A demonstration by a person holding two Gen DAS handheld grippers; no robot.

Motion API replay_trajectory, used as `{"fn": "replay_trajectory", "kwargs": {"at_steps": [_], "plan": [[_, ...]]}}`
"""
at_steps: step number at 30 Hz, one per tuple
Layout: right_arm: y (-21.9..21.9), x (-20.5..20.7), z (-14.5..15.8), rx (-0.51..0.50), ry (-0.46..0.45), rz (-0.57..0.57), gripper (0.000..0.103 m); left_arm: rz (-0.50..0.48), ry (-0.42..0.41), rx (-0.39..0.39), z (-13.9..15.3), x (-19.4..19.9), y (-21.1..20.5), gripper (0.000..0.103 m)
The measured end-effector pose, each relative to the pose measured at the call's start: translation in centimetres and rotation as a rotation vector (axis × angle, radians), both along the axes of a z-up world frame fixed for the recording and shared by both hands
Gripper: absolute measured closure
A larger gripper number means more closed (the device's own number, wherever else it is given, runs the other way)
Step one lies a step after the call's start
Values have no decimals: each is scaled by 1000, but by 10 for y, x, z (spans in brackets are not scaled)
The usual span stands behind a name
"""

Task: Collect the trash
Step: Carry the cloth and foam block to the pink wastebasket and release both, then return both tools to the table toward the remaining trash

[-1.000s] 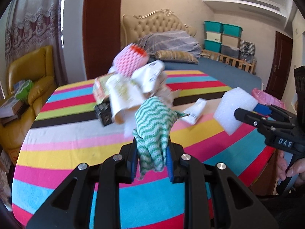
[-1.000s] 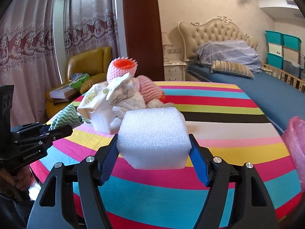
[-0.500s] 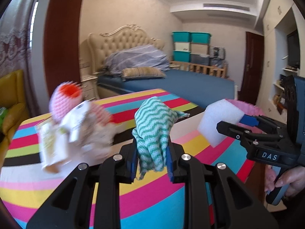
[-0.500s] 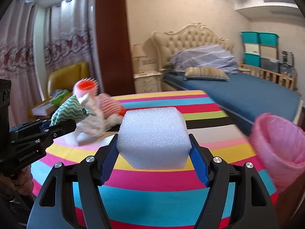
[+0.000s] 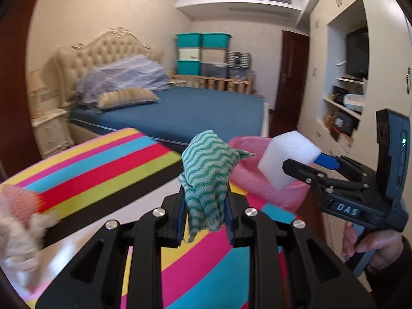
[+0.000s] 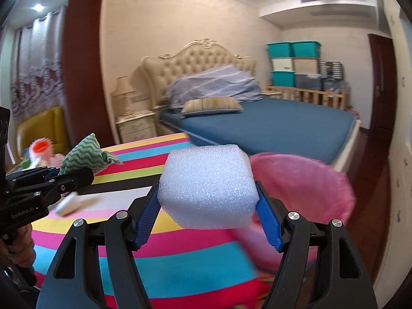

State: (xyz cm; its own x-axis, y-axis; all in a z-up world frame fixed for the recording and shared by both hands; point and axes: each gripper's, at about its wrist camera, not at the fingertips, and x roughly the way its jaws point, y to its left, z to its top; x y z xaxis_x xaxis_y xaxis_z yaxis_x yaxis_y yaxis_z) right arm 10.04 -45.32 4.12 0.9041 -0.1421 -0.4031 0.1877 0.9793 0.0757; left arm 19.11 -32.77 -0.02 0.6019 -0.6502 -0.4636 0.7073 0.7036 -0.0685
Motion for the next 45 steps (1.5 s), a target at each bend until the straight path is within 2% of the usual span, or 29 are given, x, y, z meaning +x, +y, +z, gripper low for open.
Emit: {"fn": "replay_trajectory", "kwargs": {"at_steps": [3,11,17,18,20,21,22,27,34,38,39,42,45], "plan": [[-31,3,-2,-17,3,-42,36,-67,52,-42,-2,16,-40,79],[-108,12,-21,22,20,-135,36,-152,90,-3,-16,59,-149,79],[-138,12,-32,51,19,-124,35,-201,125,3,-29,80,-213,78],[-139,11,-32,53,17,-119,35,-202,133,0,-31,82,-220,75],[-143,9,-34,61,12,-108,34,-199,158,1,-35,85,-228,56],[-146,8,-36,72,5,-107,29,-185,164,6,-38,87,-228,37],[-151,8,-37,85,0,-110,21,-160,151,-6,-40,90,-230,34],[-159,-7,-37,111,-13,-140,21,-118,134,-5,-38,87,-201,29],[-130,-36,-22,88,-33,-165,17,-8,58,-28,-28,61,-132,5],[-97,-40,-16,57,-33,-142,16,20,33,-35,-24,42,-90,5],[-88,-37,-15,57,-33,-134,7,11,24,-35,-23,36,-81,5],[-61,-30,-13,84,-37,-81,6,5,-33,12,-20,19,-49,5],[-36,-18,-13,104,-25,-36,6,33,-54,43,-20,6,-15,5]]}}
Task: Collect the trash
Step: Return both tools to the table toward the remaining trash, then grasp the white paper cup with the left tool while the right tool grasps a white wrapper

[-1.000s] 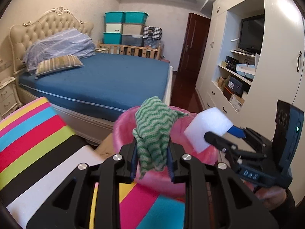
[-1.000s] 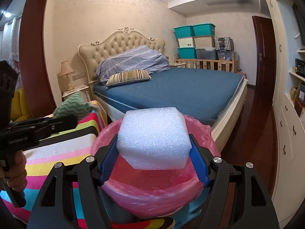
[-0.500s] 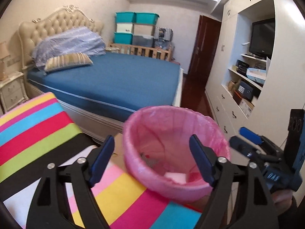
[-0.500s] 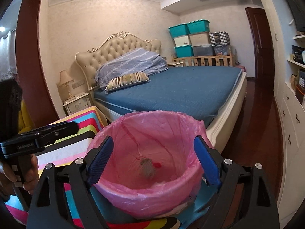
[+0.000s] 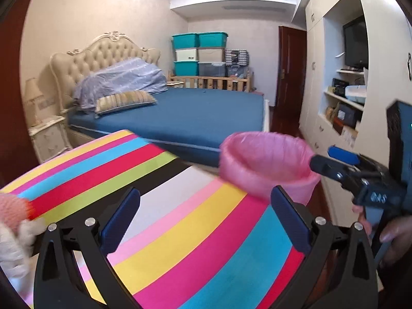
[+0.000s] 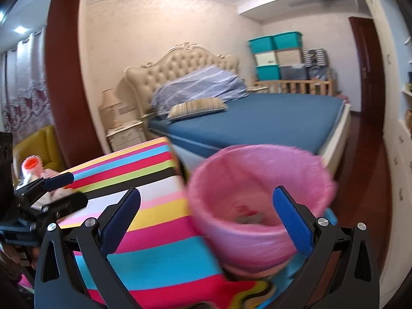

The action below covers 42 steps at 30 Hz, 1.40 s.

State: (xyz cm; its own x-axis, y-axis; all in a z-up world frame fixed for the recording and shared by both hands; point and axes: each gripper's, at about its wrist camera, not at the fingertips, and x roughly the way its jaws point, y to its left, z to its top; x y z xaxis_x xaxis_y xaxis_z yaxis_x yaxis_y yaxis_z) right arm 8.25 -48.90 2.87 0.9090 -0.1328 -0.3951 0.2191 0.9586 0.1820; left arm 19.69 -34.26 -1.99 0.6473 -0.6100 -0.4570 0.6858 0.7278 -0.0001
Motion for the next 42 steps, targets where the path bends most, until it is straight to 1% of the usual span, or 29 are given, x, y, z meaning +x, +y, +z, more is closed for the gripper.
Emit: {"fn": "replay_trajectory", "kwargs": {"at_steps": [3,5,7,10,13,15,18,20,23,25,28,31,32,35,36,37,38,39,42], "plan": [[31,11,-1,-14,9,45,6,40,-9,13,2,-12,43,5],[54,18,-3,-40,24,77,7,87,-12,16,4,-19,77,5],[81,23,-4,-57,28,141,7,135,-9,14,4,-24,105,5],[117,33,-5,-79,34,224,7,248,-3,-2,6,-33,157,5],[154,43,-7,-70,50,301,7,355,-5,-36,10,-43,209,5],[179,52,-7,-67,62,355,7,438,-14,-46,15,-49,242,5],[209,62,-8,-65,71,410,7,555,-24,-41,17,-54,283,5],[225,69,-7,-55,71,440,7,613,-21,-52,18,-54,306,5],[239,81,-5,-14,88,471,7,685,13,-75,17,-40,335,5],[248,88,-4,-2,94,472,7,703,40,-84,15,-28,343,5],[262,92,-5,-36,101,483,7,698,80,-73,8,1,345,6],[276,97,-4,-82,96,492,7,692,119,-69,-1,25,343,16],[281,99,-4,-92,95,500,8,692,135,-78,-5,34,344,18],[294,109,-5,-105,102,523,9,671,175,-121,-15,52,353,28],[297,112,-4,-108,104,530,10,651,182,-135,-18,55,354,40],[302,117,-4,-116,103,541,11,629,185,-141,-18,58,355,46],[309,121,-3,-123,98,552,11,624,179,-141,-18,57,356,47],[313,124,-2,-127,94,561,11,621,166,-143,-18,55,357,50],[331,139,4,-131,80,598,11,600,136,-141,-18,46,361,52]]}}
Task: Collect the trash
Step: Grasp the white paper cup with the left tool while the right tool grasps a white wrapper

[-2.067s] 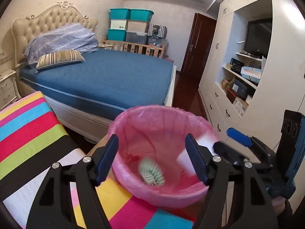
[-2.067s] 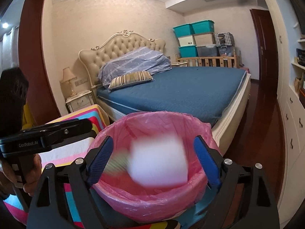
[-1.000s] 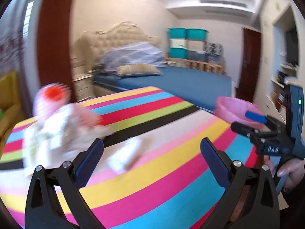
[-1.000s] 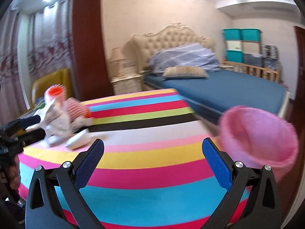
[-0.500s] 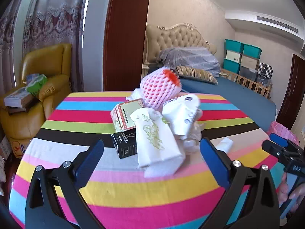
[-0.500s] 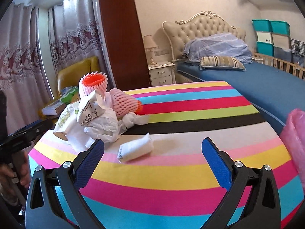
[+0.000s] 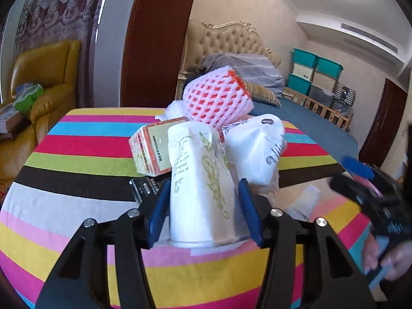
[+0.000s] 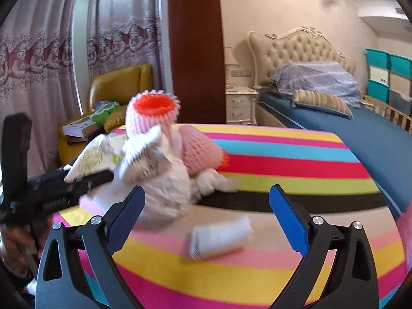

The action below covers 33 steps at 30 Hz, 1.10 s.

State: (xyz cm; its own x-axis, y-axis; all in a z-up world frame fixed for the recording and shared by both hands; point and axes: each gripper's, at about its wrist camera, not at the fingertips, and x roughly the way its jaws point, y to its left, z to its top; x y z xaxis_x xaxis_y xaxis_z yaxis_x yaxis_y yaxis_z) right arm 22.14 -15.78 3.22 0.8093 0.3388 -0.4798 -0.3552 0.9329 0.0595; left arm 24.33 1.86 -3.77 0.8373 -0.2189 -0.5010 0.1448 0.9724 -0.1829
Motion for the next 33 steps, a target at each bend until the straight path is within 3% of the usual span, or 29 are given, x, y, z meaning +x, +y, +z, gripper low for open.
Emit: {"fn": "replay_trajectory", "kwargs": {"at_steps": [5,15,17,19,27,33], "plan": [[30,20,6,-1,-6,61,11,28,-24,17,-2,-26,21,52],[83,56,6,-59,23,128,14,95,10,-13,-12,-62,67,52],[89,58,4,-70,27,130,20,91,12,-13,-12,-66,68,52],[92,59,0,-91,40,138,43,86,14,-15,-16,-72,66,52],[72,26,-8,-107,28,156,46,45,21,-5,-15,-73,49,52],[29,-5,-10,-52,44,113,46,-2,17,13,-9,-73,29,51]]}}
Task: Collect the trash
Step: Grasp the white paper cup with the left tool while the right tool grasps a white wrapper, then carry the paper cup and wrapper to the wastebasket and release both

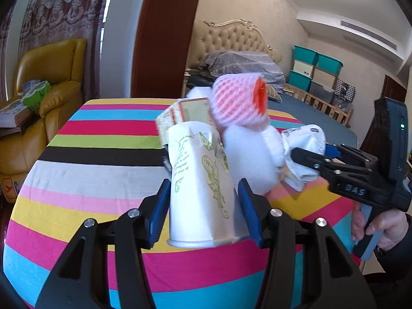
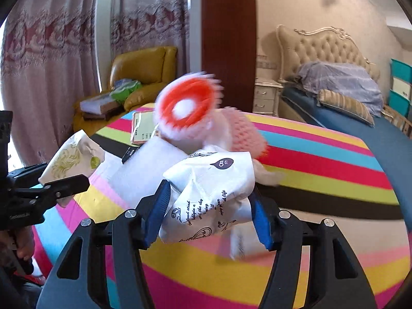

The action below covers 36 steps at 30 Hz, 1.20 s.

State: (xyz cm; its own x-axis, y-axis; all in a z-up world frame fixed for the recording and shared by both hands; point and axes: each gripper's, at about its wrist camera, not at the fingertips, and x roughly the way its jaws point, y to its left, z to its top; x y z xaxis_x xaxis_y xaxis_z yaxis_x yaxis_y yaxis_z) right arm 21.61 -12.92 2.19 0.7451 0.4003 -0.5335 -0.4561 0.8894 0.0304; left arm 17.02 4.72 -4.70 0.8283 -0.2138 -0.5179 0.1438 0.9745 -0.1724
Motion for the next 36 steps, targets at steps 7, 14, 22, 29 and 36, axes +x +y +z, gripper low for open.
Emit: {"fn": "replay_trajectory", "kwargs": {"at_steps": [7,14,22,29,36], "plan": [[-42,-18,11,44,-53,-65,46,-62,29,14,-2,9,-31,51],[-97,-34,12,84,-63,-160,46,-151,-3,64,11,7,-70,51],[-148,-60,5,97,-63,-245,46,-280,3,62,10,16,-129,51],[-188,-77,-1,110,-71,-330,46,-397,-27,89,9,16,-189,51],[-233,-90,-4,111,-80,-437,45,-511,-63,63,17,26,-245,51]]}}
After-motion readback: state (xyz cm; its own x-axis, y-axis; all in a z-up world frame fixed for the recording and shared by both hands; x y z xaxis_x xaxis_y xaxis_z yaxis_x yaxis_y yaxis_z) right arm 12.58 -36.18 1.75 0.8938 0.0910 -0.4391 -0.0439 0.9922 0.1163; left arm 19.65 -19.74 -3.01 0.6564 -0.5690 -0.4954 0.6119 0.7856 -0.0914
